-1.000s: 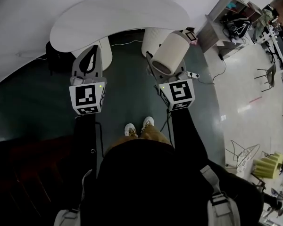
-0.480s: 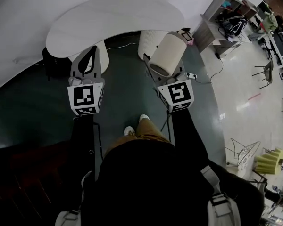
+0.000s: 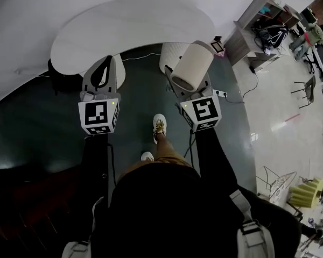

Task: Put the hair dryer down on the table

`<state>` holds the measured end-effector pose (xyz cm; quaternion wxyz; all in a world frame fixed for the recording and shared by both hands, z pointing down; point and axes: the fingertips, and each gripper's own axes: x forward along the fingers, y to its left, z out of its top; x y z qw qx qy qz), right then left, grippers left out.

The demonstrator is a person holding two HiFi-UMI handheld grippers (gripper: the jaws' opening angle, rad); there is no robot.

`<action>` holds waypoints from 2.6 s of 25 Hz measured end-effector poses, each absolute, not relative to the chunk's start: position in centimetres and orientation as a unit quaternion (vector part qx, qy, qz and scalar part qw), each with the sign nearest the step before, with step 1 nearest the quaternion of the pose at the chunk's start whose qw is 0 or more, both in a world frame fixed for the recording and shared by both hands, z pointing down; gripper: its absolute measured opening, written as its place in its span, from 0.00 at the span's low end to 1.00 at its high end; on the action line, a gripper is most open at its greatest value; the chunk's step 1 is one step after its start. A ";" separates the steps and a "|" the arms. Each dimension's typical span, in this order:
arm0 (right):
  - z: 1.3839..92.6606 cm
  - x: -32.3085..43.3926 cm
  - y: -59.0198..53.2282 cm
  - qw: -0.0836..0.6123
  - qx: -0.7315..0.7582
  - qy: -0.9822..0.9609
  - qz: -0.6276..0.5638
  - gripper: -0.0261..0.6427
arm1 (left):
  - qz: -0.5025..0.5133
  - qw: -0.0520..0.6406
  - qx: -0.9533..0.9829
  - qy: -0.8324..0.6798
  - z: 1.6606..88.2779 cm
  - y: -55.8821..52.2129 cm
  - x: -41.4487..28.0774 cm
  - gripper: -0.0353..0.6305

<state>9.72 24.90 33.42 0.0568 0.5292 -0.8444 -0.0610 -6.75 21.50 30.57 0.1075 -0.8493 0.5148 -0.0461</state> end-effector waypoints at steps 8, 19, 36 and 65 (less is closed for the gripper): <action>33.7 11.4 12.7 0.052 0.503 -0.861 -0.059 0.35 | -0.065 0.118 -0.838 0.529 30.6 10.4 -4.3 0.07; 33.6 13.7 0.7 0.043 0.483 -0.873 -0.053 0.35 | -0.076 0.111 -0.825 0.548 31.0 -0.3 -1.6 0.07; 34.5 14.9 -3.2 0.046 0.485 -0.872 -0.045 0.35 | -0.079 0.105 -0.825 0.550 32.2 -4.9 -0.8 0.07; 35.6 11.8 -23.7 0.093 0.555 -0.826 -0.018 0.35 | -0.056 0.087 -0.873 0.476 33.7 -28.2 -3.6 0.07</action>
